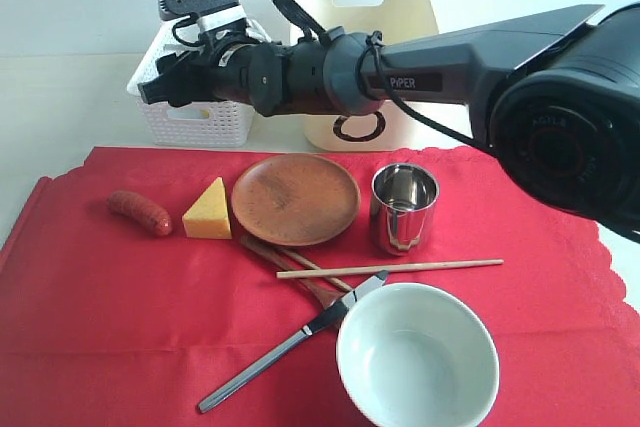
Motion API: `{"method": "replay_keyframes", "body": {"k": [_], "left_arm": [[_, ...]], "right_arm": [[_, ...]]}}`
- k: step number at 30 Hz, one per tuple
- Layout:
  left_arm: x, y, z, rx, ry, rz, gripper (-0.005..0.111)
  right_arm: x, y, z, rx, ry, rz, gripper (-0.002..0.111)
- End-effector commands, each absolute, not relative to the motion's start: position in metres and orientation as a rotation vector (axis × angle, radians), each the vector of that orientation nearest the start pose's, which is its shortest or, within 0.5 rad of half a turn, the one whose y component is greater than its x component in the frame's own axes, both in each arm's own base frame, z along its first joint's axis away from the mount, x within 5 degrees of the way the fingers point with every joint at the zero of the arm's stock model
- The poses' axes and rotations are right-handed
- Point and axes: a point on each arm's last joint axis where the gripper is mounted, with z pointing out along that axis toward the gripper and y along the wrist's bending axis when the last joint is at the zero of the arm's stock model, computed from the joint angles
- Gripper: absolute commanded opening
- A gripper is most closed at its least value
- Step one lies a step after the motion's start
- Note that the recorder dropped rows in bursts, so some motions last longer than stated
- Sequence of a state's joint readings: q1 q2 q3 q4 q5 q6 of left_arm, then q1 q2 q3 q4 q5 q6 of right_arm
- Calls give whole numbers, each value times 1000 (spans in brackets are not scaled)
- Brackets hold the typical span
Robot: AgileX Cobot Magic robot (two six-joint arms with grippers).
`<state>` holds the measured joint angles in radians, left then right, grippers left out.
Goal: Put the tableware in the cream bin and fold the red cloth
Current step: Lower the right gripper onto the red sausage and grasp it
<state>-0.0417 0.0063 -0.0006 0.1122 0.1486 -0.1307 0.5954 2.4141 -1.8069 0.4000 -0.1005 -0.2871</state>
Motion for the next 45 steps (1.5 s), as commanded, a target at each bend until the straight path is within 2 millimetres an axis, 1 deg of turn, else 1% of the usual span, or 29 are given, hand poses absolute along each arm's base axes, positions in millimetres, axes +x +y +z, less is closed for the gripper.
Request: {"method": "replay_keyframes", "body": {"k": [1,3,5,10,14,16,19,24,28,31,32,33,34,35,37,41,42,43,44,45], "left_arm": [[56,-1,200,1,1627,-36,1],[56,-1,200,1,1627,-36,1],[56,-1,200,1,1627,-36,1],[56,-1,200,2,1627,-34,1],[56,-1,200,2,1627,-34,1],[56,-1,200,2,1627,-34,1],[56,-1,200,1,1627,-36,1],[56,-1,200,1,1627,-36,1],[56,-1,200,2,1627,-34,1],[56,-1,200,2,1627,-34,1],[56,-1,200,2,1627,-34,1],[56,-1,200,2,1627,-34,1],[56,-1,200,2,1627,-34,1],[56,-1,200,2,1627,-34,1],[56,-1,200,2,1627,-34,1],[56,-1,200,2,1627,-34,1],[56,-1,200,2,1627,-34,1],[56,-1,200,2,1627,-34,1],[56,-1,200,2,1627,-34,1],[56,-1,200,2,1627,-34,1]], "right_arm": [[454,308,144,-447,1969,435,69],[452,308,146,-405,2013,476,69],[449,308,149,-404,2054,501,69],[442,306,166,-472,2118,525,69],[435,303,181,-612,2137,473,69],[431,303,185,-645,2161,471,69],[426,302,189,-702,2188,467,69],[420,301,186,-794,2238,457,69],[412,307,183,-914,2239,442,69],[398,325,173,-1055,2204,426,69],[391,335,166,-1136,2173,413,69],[388,339,163,-1168,2160,408,69],[381,348,154,-1236,2138,398,69],[379,351,151,-1250,2131,397,69],[375,359,135,-1287,2111,382,69],[377,361,115,-1291,2119,361,69],[377,361,112,-1292,2123,360,69],[378,361,105,-1296,2133,357,68],[378,360,102,-1307,2130,351,67],[377,360,95,-1336,2126,340,63]]}}
